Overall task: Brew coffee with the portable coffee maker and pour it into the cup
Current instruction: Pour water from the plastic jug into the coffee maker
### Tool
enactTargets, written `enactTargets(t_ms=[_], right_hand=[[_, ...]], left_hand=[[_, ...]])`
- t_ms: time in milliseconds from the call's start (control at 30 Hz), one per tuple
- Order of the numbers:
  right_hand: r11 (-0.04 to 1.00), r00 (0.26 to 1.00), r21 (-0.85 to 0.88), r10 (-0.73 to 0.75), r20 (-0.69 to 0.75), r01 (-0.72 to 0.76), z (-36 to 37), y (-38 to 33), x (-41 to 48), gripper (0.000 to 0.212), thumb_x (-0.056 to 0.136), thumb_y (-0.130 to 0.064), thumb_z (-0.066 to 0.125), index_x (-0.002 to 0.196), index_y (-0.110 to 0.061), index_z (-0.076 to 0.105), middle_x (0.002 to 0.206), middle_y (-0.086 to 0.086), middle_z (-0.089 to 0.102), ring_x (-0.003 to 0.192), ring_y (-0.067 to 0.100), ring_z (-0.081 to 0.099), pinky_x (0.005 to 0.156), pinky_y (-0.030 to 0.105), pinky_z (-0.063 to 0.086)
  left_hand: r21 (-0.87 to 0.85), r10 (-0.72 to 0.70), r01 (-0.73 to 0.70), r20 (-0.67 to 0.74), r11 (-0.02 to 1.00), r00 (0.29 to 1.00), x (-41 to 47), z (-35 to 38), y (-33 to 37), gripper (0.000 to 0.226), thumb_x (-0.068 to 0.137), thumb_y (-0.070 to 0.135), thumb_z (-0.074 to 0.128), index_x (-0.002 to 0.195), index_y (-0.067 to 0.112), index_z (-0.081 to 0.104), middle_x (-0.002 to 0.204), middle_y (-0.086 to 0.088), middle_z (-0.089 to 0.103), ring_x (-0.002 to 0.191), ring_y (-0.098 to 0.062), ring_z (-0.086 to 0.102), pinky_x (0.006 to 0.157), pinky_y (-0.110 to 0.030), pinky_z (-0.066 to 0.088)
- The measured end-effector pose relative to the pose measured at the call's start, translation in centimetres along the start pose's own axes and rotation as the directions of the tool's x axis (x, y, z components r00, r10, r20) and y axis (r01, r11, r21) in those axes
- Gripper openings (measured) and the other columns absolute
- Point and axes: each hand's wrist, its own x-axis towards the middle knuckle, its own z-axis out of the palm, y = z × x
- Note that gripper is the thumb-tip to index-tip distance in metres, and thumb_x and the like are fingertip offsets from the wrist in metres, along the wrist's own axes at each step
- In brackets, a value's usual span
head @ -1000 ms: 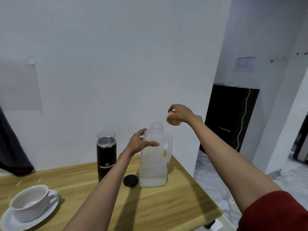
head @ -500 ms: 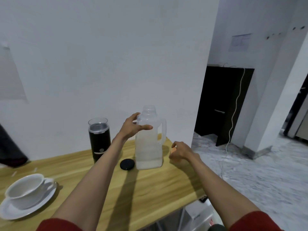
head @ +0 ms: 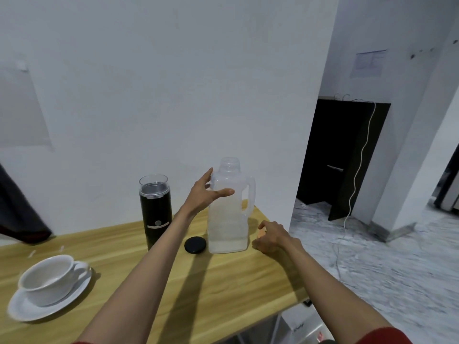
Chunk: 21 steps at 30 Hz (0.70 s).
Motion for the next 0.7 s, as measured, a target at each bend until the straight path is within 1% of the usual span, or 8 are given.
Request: enactTargets(t_ms=[67, 133, 233, 300, 433, 567, 600, 700], right_hand=[[0.999, 0.997, 0.013, -0.051, -0.056, 0.051, -1.3, -0.6, 0.6, 0.062, 0.083, -0.047, 0.066, 0.139, -0.028, 0.049, 0.138, 0.007, 0.049, 0.131, 0.029, 0.04, 0.104, 0.044, 0.038], [0.979, 0.986, 0.161, -0.105, -0.128, 0.125, -3.2, -1.7, 1.1, 0.053, 0.085, -0.044, 0.062, 0.135, -0.028, 0.054, 0.133, 0.006, 0.053, 0.128, 0.027, 0.043, 0.104, 0.044, 0.037], [0.873, 0.979, 0.442, -0.195, -0.066, 0.204, -5.4, -4.0, 1.7, 0.036, 0.085, -0.038, 0.061, 0.119, -0.024, 0.061, 0.121, -0.001, 0.062, 0.115, 0.02, 0.056, 0.095, 0.037, 0.046], [0.842, 0.976, 0.5, -0.214, -0.035, 0.202, -5.6, -5.4, 2.0, 0.028, 0.092, -0.033, 0.057, 0.114, -0.017, 0.064, 0.115, -0.001, 0.065, 0.109, 0.021, 0.06, 0.085, 0.033, 0.05], [0.744, 0.976, 0.631, -0.175, -0.129, 0.217, -4.2, -7.0, 2.5, 0.034, 0.103, -0.031, 0.049, 0.12, -0.004, 0.062, 0.113, 0.013, 0.07, 0.102, 0.026, 0.067, 0.086, 0.04, 0.056], [0.706, 0.968, 0.661, -0.176, -0.181, 0.252, -4.3, -8.2, 2.1, 0.033, 0.104, -0.031, 0.047, 0.123, -0.005, 0.058, 0.114, 0.016, 0.069, 0.093, 0.023, 0.067, 0.079, 0.037, 0.056], [0.706, 0.964, 0.656, -0.188, -0.187, 0.265, -4.6, -8.5, 2.1, 0.033, 0.105, -0.031, 0.047, 0.123, -0.006, 0.057, 0.115, 0.018, 0.069, 0.096, 0.027, 0.068, 0.079, 0.037, 0.056], [0.691, 0.949, 0.65, -0.225, -0.223, 0.316, -6.1, -9.8, 2.0, 0.03, 0.104, -0.028, 0.046, 0.125, -0.009, 0.056, 0.121, 0.019, 0.065, 0.105, 0.034, 0.067, 0.079, 0.037, 0.055]], left_hand=[[-0.004, -0.056, 0.056, -0.002, 0.998, 0.998, -0.5, 0.2, -1.2, 0.119, 0.065, 0.048, 0.089, 0.159, 0.021, 0.021, 0.159, -0.001, 0.034, 0.14, -0.024, 0.042, 0.11, -0.041, 0.041], [-0.01, -0.133, 0.133, -0.009, 0.991, 0.991, -1.3, 0.4, -3.0, 0.12, 0.063, 0.049, 0.09, 0.158, 0.018, 0.023, 0.159, -0.002, 0.035, 0.14, -0.026, 0.042, 0.109, -0.041, 0.042], [-0.056, -0.126, 0.126, -0.003, 0.99, 0.992, -2.1, 1.2, -4.8, 0.098, 0.064, 0.042, 0.092, 0.148, 0.024, 0.044, 0.148, 0.0, 0.049, 0.123, -0.017, 0.056, 0.084, -0.021, 0.051], [-0.076, -0.093, 0.092, -0.015, 0.993, 0.996, -2.3, 1.8, -5.0, 0.081, 0.065, 0.036, 0.092, 0.135, 0.031, 0.053, 0.133, 0.006, 0.058, 0.116, -0.014, 0.06, 0.072, -0.015, 0.05], [-0.121, -0.123, 0.118, -0.042, 0.986, 0.991, -2.3, 2.0, -4.8, 0.073, 0.067, 0.032, 0.092, 0.126, 0.033, 0.049, 0.118, 0.007, 0.059, 0.108, -0.013, 0.061, 0.077, -0.03, 0.054], [-0.1, -0.156, 0.151, -0.049, 0.984, 0.987, -2.3, 1.6, -4.3, 0.077, 0.069, 0.026, 0.091, 0.134, 0.02, 0.05, 0.124, -0.002, 0.061, 0.115, -0.023, 0.06, 0.094, -0.046, 0.054], [-0.108, -0.16, 0.154, -0.052, 0.982, 0.986, -2.4, 1.4, -4.0, 0.078, 0.07, 0.024, 0.091, 0.135, 0.018, 0.05, 0.126, -0.004, 0.06, 0.115, -0.023, 0.06, 0.092, -0.046, 0.055], [-0.151, -0.147, 0.135, -0.073, 0.979, 0.987, -2.8, 0.8, -2.7, 0.077, 0.072, 0.022, 0.089, 0.137, 0.015, 0.048, 0.129, -0.005, 0.059, 0.112, -0.022, 0.062, 0.07, -0.032, 0.057]])
